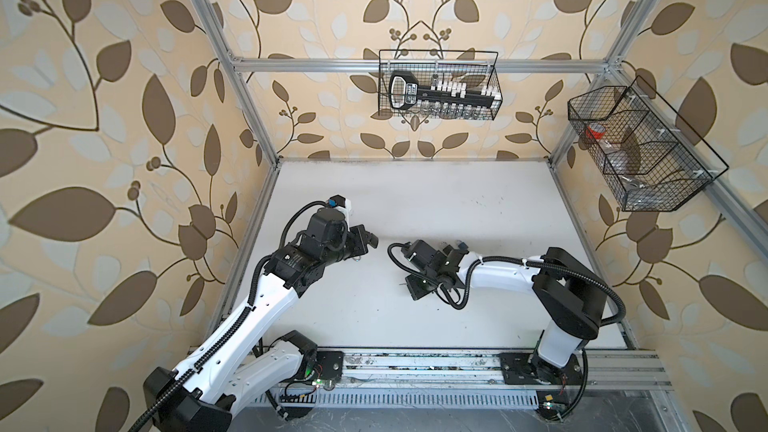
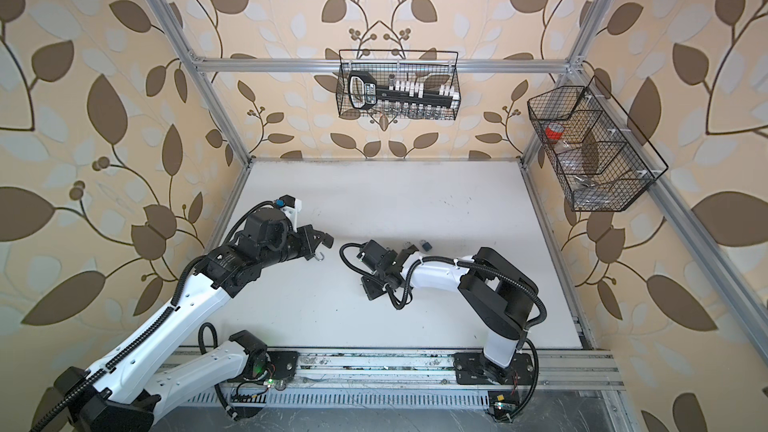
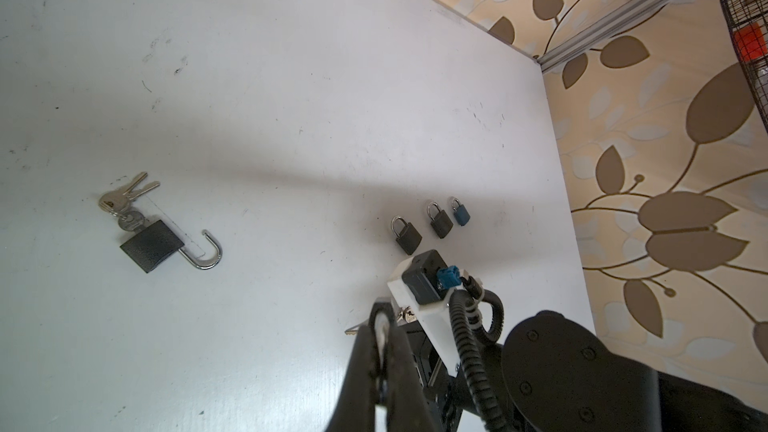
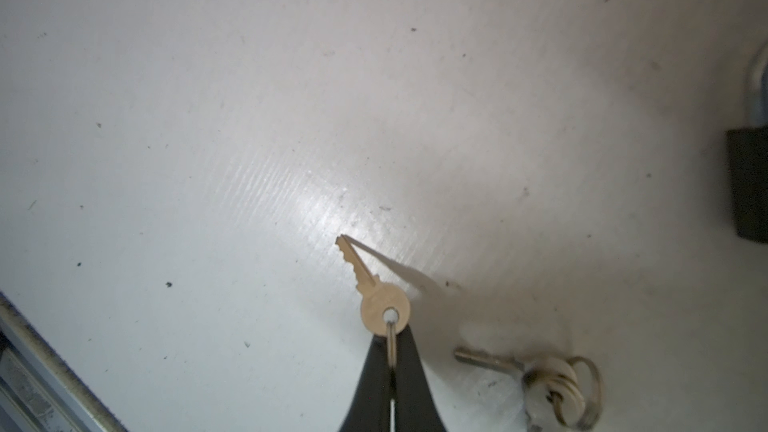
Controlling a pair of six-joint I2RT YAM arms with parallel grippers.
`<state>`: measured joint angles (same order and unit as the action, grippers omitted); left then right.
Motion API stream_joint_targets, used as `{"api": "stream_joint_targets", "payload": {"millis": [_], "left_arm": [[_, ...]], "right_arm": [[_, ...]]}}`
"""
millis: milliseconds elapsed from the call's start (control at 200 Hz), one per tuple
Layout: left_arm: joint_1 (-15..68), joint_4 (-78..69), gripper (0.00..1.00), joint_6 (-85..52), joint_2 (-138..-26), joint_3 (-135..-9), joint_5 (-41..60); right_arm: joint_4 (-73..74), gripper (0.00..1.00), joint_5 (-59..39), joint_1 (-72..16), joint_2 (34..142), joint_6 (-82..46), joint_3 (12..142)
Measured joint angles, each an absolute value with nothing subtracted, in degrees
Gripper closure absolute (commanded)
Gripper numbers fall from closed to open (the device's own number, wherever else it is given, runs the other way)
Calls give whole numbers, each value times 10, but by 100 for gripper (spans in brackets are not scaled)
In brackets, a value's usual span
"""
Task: Lock with the key
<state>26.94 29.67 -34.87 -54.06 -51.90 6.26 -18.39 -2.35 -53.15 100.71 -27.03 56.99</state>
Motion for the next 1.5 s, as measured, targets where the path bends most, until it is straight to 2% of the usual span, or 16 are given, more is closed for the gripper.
{"api": "stream_joint_targets", "payload": {"millis": [265, 535, 710, 810, 910, 1040, 1240, 1370, 1500], "left_arm": [[269, 327, 100, -349, -541, -519, 25], [269, 329, 100, -349, -541, -519, 23], [269, 329, 100, -349, -541, -519, 23], [269, 329, 100, -349, -540, -519, 23], [269, 328, 100, -347, -540, -519, 29], [269, 320, 100, -339, -540, -520, 55], [269, 261, 100, -318, -550, -526, 164], [271, 210, 100, -317, -577, -540, 241], [287, 183, 100, -317, -591, -546, 276]], "right_arm": [[-193, 97, -23, -531, 1014, -270, 570], [-194, 84, -21, -531, 1014, -275, 569], [-190, 80, -22, -531, 1013, -276, 569], [-190, 73, -22, -531, 1002, -275, 566], [-178, 67, -15, -532, 952, -272, 549], [-134, 60, 11, -533, 828, -265, 505], [-43, 34, 61, -530, 673, -232, 452], [15, 26, 69, -509, 607, -201, 408], [33, 25, 51, -491, 576, -148, 392]]}}
